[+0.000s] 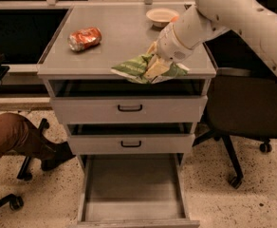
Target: Place green jalapeno chip bag into bottom drawer
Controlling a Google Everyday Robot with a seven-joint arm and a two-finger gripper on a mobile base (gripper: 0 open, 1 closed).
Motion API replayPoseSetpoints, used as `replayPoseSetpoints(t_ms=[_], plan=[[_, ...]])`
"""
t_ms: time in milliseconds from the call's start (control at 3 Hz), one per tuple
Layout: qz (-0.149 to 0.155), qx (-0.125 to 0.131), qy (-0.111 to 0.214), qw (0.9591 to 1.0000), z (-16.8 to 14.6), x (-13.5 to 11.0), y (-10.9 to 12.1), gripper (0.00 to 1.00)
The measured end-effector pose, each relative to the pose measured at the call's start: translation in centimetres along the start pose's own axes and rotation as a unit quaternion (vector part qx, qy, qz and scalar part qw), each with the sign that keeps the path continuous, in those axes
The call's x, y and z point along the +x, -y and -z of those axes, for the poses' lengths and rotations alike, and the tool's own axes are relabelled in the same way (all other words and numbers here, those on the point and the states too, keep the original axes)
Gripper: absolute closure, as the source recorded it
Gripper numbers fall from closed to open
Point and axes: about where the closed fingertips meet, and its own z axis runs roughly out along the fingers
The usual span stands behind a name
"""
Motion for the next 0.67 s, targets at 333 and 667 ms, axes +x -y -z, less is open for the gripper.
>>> replayPoseSetpoints(t_ms=[333,667], plan=[[0.008,-0.011,-0.011,0.9998,-0.2,-0.8,-1.4,1.00],[0.006,0.005,-0.002,1.0000,1.9,-3.0,-4.8,1.00]])
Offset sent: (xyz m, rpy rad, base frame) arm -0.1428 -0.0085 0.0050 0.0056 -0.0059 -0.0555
